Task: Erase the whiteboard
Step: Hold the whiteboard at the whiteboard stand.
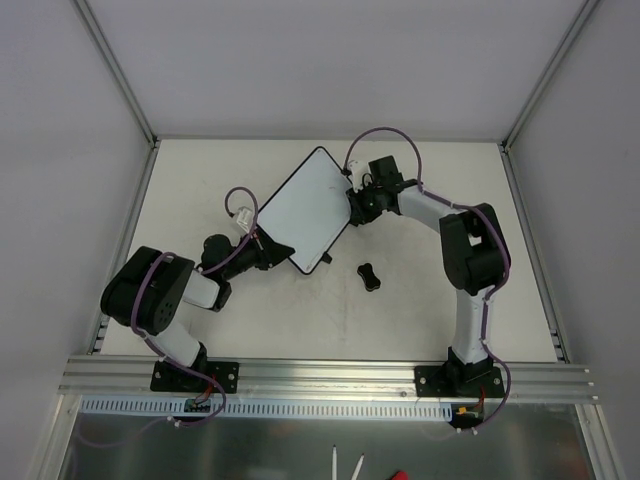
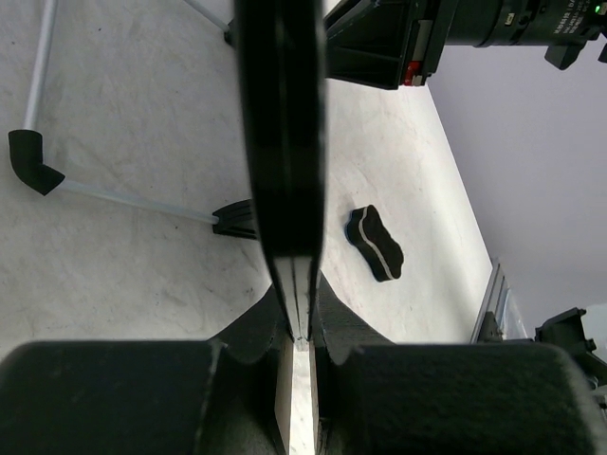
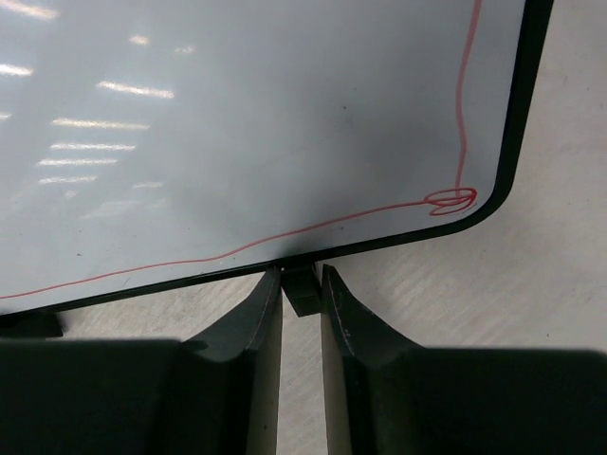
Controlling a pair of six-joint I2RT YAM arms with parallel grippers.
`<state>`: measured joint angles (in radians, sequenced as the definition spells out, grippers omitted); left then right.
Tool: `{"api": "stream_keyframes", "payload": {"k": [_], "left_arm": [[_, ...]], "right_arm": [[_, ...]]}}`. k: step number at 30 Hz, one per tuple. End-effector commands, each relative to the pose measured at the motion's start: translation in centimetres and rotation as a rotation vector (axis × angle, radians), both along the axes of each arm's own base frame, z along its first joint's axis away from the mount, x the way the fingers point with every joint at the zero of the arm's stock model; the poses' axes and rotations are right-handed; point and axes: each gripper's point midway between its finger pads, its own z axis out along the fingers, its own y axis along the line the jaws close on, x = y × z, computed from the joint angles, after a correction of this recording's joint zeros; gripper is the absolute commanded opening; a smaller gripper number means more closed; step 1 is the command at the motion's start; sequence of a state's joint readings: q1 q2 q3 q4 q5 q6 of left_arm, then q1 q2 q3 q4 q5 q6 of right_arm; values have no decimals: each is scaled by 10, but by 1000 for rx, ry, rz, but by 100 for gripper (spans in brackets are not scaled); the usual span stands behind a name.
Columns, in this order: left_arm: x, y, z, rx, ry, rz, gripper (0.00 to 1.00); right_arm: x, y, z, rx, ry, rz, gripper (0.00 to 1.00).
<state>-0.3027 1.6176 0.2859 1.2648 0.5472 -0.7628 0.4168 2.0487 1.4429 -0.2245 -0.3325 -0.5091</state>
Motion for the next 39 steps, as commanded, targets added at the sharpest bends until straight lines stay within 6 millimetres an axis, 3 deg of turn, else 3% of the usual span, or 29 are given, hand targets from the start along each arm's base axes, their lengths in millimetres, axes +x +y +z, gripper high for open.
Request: {"api": "stream_keyframes", "payload": {"k": [1, 4, 9, 15, 25, 32, 39], "left_arm": [[-2, -18, 47, -78, -244, -158, 0], [2, -13, 44, -98, -228, -165, 0], [2, -7, 41, -110, -206, -202, 0], [2, -16, 45, -138, -162, -335, 0], [20, -18, 41, -70, -87, -394, 0], [27, -23, 38, -25, -72, -540, 0], [33, -26, 36, -51, -41, -637, 0]], "right_arm": [[-8, -12, 10, -3, 9, -143, 0], [-8, -14, 19, 17, -26, -204, 0], [-16, -23, 18, 5, -56, -285, 0], [-26, -30, 16, -5, -47, -400, 0], [-39, -30, 12, 8, -58, -643, 0], [-62, -39, 8, 20, -91, -832, 0], [-76, -36, 27, 81, -210, -959, 0]]}}
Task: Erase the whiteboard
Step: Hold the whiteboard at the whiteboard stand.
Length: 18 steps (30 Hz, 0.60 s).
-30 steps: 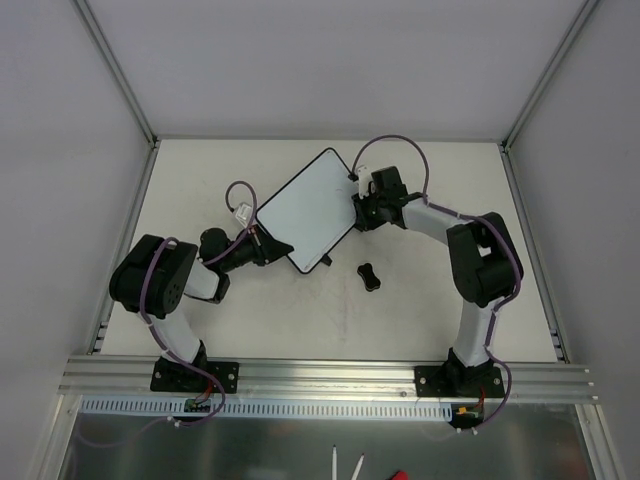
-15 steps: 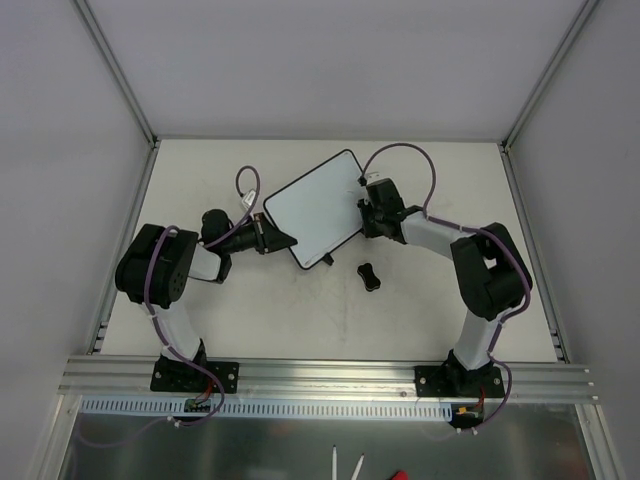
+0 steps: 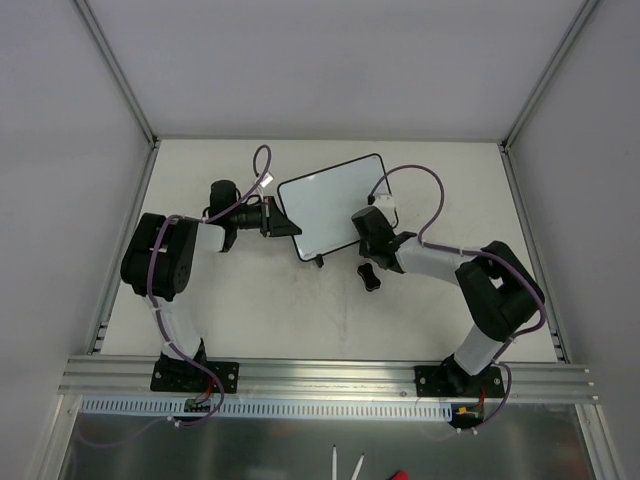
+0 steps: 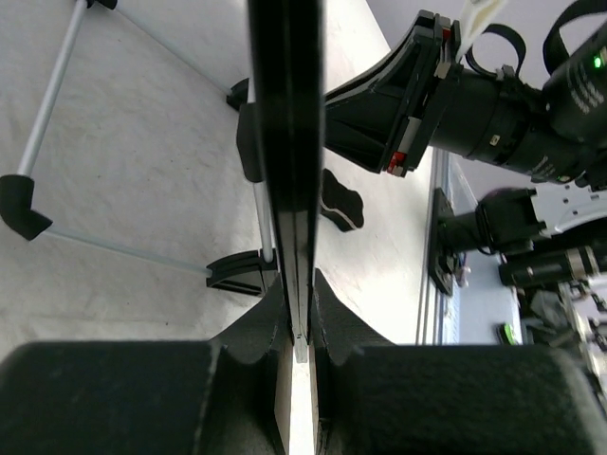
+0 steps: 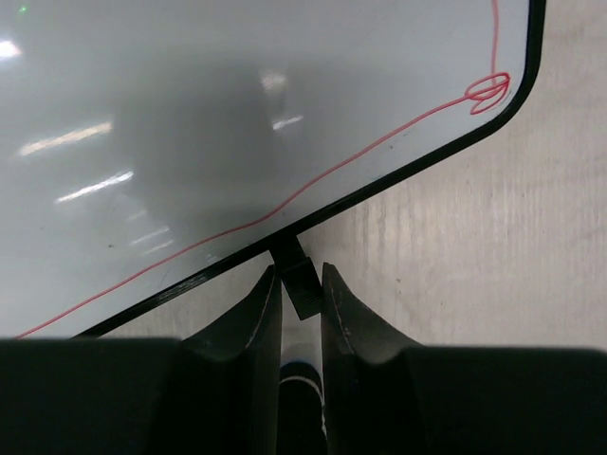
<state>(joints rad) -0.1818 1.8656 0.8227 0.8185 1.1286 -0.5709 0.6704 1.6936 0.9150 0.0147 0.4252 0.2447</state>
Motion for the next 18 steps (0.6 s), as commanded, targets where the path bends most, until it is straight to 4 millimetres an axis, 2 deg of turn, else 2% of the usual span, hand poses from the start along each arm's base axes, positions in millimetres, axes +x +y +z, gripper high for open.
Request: {"api": "stream_keyframes", "payload": {"k": [1, 5, 10, 16, 18], "left_arm": [[-12, -7, 15, -49, -41, -183, 0], [-8, -5, 14, -59, -25, -210, 0], [1, 5, 16, -62, -15, -205, 0], [-1, 17, 2, -3, 17, -152, 0], [-4, 17, 4, 3, -7, -154, 0]], "right_arm": [[3, 3, 28, 64, -133, -160, 0], [0, 4, 32, 64, -146, -172, 0], [-1, -7, 35, 29, -164, -192, 0], [2, -8, 39, -13, -177, -169, 0], [3, -9, 40, -25, -181, -169, 0]]}}
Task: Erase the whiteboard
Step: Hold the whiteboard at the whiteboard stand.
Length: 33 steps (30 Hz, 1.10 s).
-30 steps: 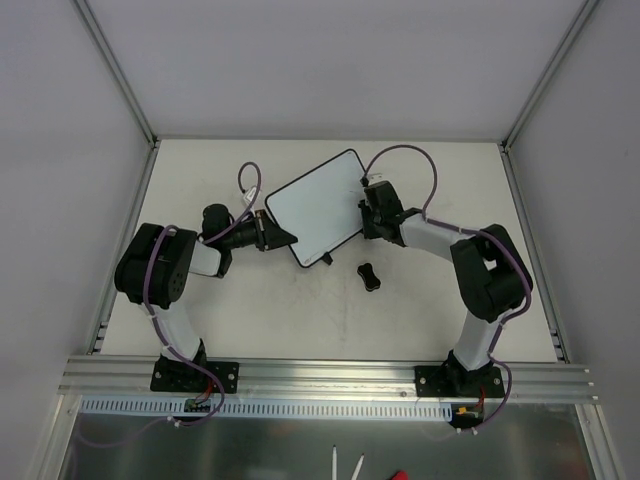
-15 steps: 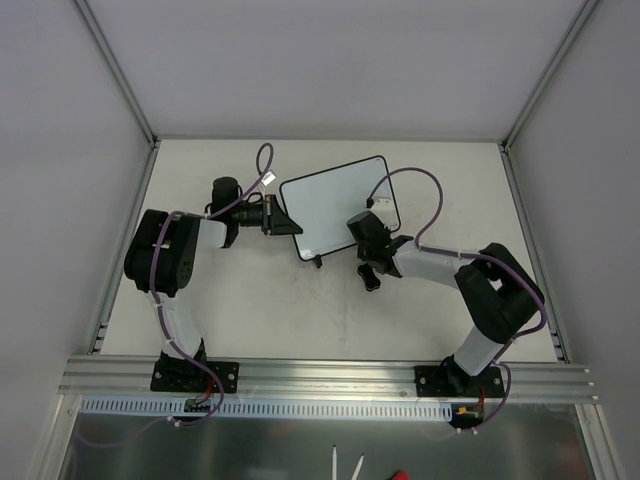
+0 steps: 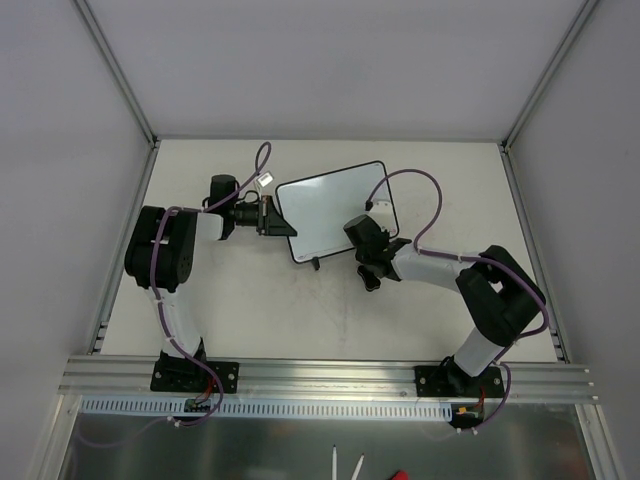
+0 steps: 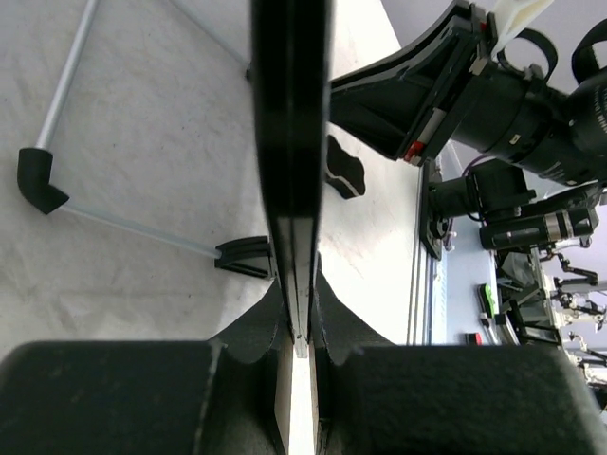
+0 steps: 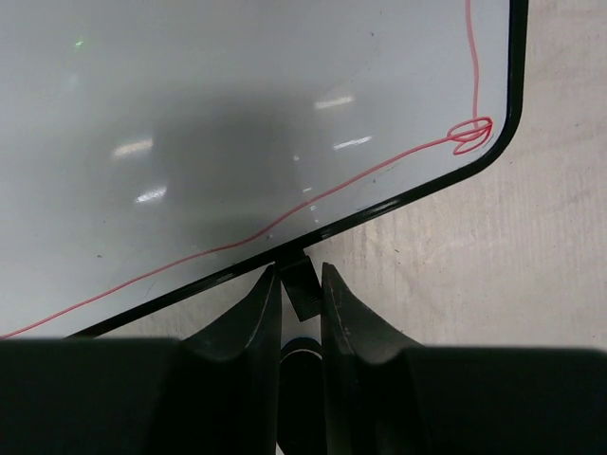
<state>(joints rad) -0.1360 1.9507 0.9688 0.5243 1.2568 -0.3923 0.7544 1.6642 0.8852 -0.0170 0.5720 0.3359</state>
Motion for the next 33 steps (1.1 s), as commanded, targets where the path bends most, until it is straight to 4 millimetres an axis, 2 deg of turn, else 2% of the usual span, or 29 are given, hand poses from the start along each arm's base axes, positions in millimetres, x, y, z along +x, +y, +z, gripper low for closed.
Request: {"api": "stream_keyframes", "payload": {"k": [1, 3, 6, 10, 13, 16, 17, 20, 27, 29, 33], "left_arm": [[-11, 4, 16, -4, -73, -44, 0], [-11, 6, 20, 14, -105, -19, 0], [-14, 11, 18, 62, -127, 16, 0], [-8, 14, 12, 89, -94, 30, 0], [-10, 18, 7, 68, -43, 17, 0], [-8, 19, 3, 66, -9, 29, 0], [-9, 19, 2, 67, -3, 31, 0], [-7, 20, 0, 77, 0, 49, 0], [-6, 22, -5, 94, 20, 90, 0], [-7, 22, -5, 91, 23, 91, 0], [-8, 22, -6, 92, 32, 105, 0]], "right_arm": [[21, -10, 37, 8, -137, -97, 0], [21, -10, 38, 9, -139, -96, 0], [22, -9, 39, -6, -139, -81, 0], [25, 0, 41, -13, -124, -24, 1], [26, 6, 41, -12, -112, 9, 13], [26, 10, 38, -10, -100, 26, 33], [27, 11, 38, -10, -99, 30, 44], [25, 11, 34, -24, -76, 34, 52], [13, 5, 42, -49, -65, 104, 54], [4, 13, 43, -56, -27, 206, 52], [-21, 22, 30, -64, 71, 359, 52]]}}
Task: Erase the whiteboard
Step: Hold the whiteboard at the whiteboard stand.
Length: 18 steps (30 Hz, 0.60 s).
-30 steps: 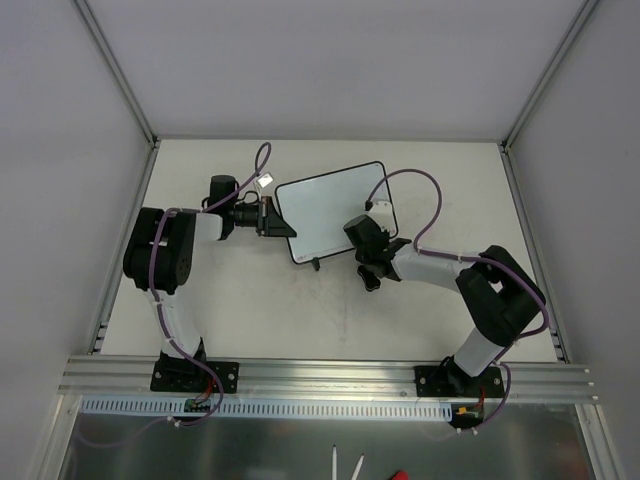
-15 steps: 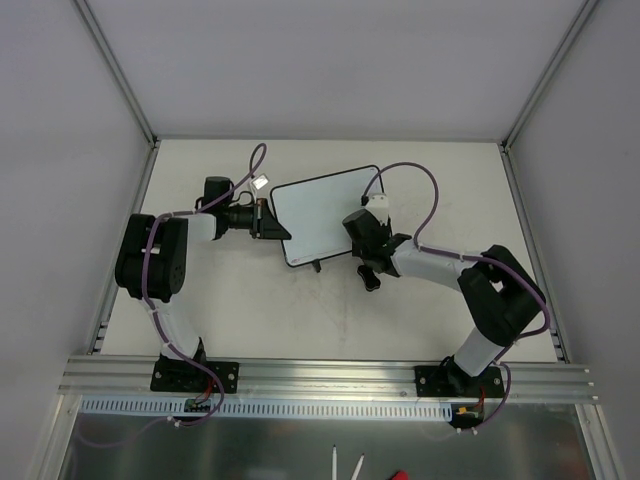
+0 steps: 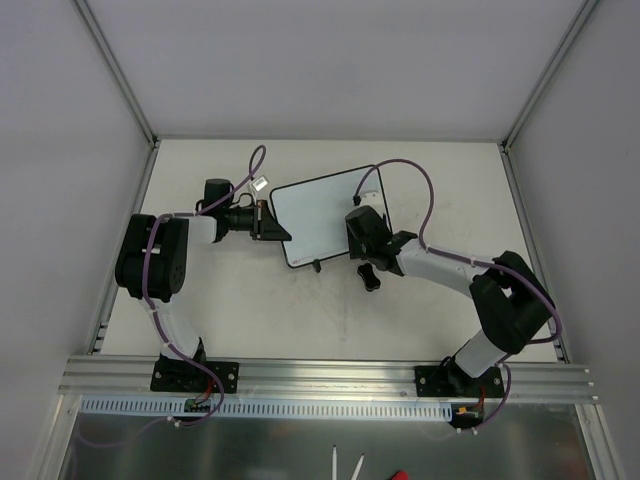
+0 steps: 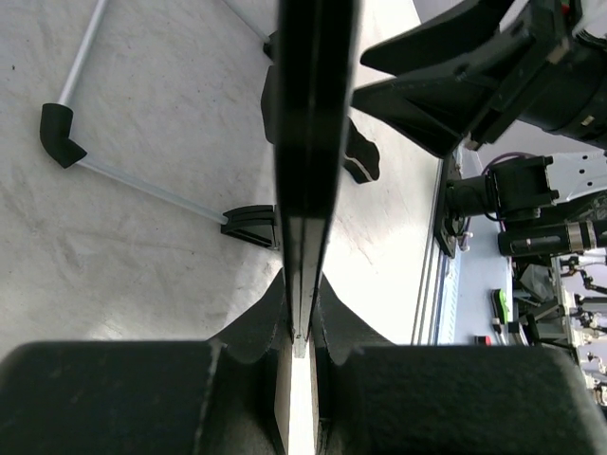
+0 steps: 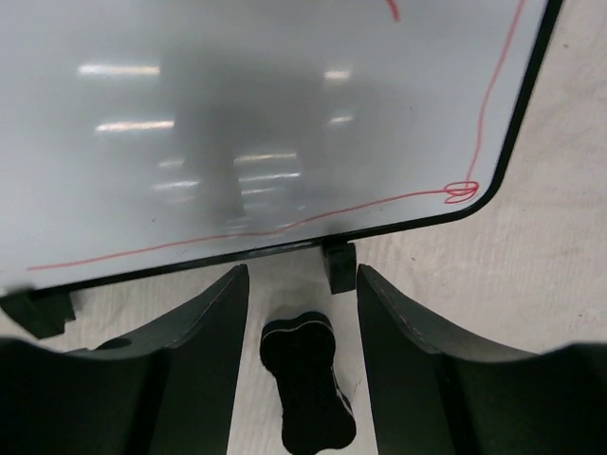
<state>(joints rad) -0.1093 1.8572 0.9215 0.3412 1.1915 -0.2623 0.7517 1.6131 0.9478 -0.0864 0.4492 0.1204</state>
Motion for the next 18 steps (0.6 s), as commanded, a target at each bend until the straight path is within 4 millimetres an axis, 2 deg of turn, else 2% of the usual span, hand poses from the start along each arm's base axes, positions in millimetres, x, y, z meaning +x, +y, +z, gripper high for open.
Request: {"api": "stream_keyframes", "payload": {"k": [1, 5, 10, 16, 18], "left_arm": [[4, 6, -3, 19, 26, 57, 0], [6, 6, -3, 19, 35, 68, 0], [6, 6, -2, 11, 30, 69, 0], [8, 6, -2, 12, 30, 72, 0], [8, 6, -2, 13, 30, 73, 0]], "right_arm": [[-25, 11, 2, 0, 69, 172, 52], [-41, 6, -13, -40, 149, 224, 50], [-59, -10, -35, -96, 219, 223, 51], [-70, -17, -47, -113, 254, 227, 50], [-71, -18, -51, -118, 263, 227, 47]]}}
